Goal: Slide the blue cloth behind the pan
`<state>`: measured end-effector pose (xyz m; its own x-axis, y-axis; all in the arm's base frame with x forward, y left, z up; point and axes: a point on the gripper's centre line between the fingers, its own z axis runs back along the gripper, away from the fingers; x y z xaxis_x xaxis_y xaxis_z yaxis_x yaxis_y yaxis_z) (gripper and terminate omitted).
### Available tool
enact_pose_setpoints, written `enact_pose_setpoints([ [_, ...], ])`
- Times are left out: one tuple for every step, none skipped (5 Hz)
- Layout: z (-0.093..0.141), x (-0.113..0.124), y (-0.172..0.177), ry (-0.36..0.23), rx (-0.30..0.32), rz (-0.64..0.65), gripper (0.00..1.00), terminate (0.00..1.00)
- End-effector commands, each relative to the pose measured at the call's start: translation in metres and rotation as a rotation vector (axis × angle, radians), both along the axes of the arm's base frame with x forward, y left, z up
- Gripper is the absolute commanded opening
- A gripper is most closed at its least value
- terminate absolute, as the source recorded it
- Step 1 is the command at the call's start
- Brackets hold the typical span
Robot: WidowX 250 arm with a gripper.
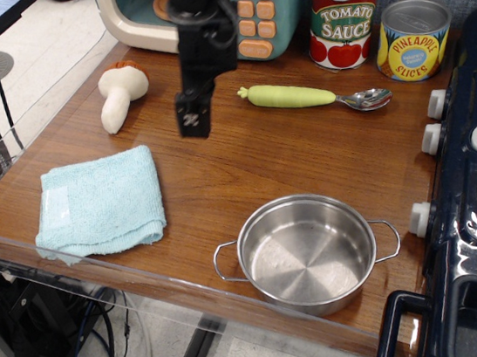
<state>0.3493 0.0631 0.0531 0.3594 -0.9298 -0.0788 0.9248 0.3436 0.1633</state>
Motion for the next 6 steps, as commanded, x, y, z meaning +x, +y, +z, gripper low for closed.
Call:
enact_pose_setpoints([
  [0.014, -0.048, 0.044, -0.051, 0.024, 0.120, 1.00, 0.00],
  [-0.004, -0.072, 0.057, -0.009, 0.036, 0.138, 1.00, 0.00],
  [-0.015, -0.092, 0.064, 0.024, 0.037, 0.150, 1.00, 0.00],
  [-0.027, -0.095, 0.067, 0.047, 0.008, 0.148, 1.00, 0.00],
  [-0.035, -0.086, 0.063, 0.023, -0.062, 0.106, 1.00, 0.00],
  [-0.045, -0.076, 0.048, 0.006, -0.174, 0.028, 1.00, 0.00],
])
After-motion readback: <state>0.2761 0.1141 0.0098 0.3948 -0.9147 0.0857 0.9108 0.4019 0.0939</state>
